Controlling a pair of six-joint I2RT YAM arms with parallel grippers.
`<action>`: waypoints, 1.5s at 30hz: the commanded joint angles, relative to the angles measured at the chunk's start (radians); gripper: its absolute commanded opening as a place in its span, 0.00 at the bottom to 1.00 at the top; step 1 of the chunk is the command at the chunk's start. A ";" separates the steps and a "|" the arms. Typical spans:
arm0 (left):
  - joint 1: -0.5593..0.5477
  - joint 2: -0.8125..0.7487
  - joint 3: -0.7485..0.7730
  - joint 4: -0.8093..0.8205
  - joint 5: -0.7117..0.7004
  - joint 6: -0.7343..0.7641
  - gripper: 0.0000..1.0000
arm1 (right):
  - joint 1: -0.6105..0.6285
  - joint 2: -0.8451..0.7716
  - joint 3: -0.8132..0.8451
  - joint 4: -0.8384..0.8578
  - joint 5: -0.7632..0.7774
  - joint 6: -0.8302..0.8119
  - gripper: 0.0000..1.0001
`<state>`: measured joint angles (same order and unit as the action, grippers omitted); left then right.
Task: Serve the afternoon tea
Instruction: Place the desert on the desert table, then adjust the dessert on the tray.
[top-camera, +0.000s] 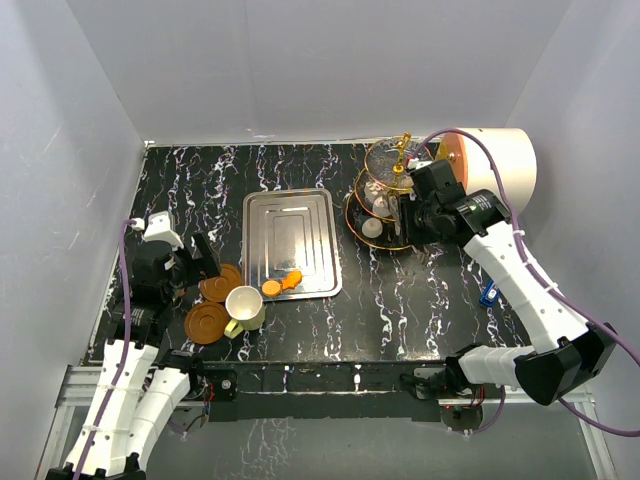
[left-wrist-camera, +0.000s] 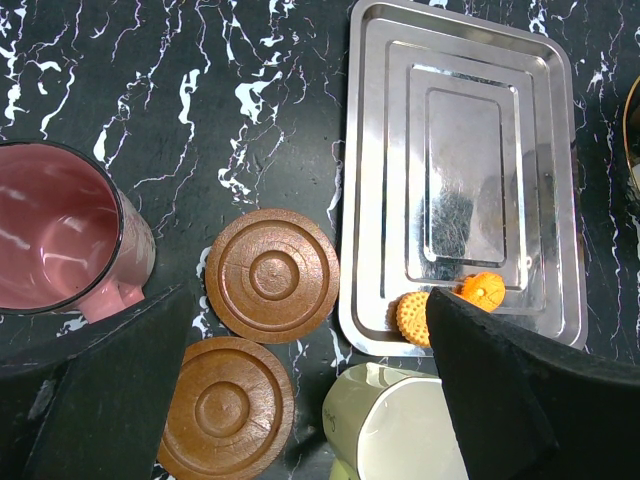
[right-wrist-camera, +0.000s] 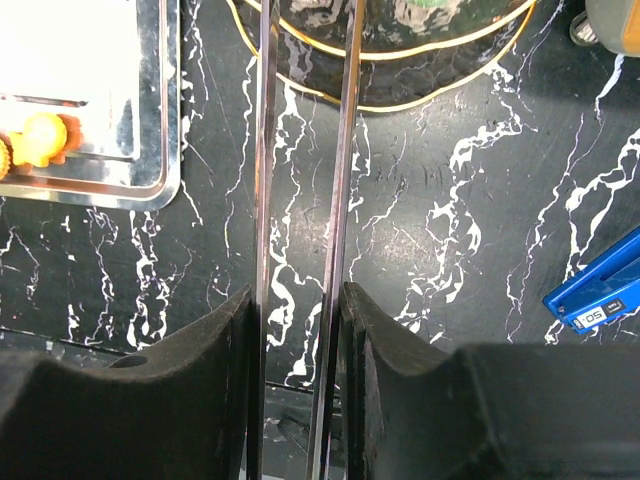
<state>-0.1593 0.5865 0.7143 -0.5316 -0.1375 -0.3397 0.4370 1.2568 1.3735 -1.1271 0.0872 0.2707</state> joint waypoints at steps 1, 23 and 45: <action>-0.002 -0.005 0.022 0.002 0.014 0.011 0.99 | -0.003 -0.008 0.080 0.013 0.028 -0.004 0.33; -0.002 -0.012 0.025 0.002 0.012 0.011 0.99 | -0.003 -0.111 0.053 0.036 -0.077 -0.007 0.35; -0.002 -0.005 0.025 0.002 0.010 0.010 0.99 | -0.001 -0.173 -0.018 0.121 -0.495 0.023 0.38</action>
<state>-0.1593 0.5854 0.7143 -0.5316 -0.1345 -0.3397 0.4370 1.1011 1.3853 -1.0878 -0.3016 0.2871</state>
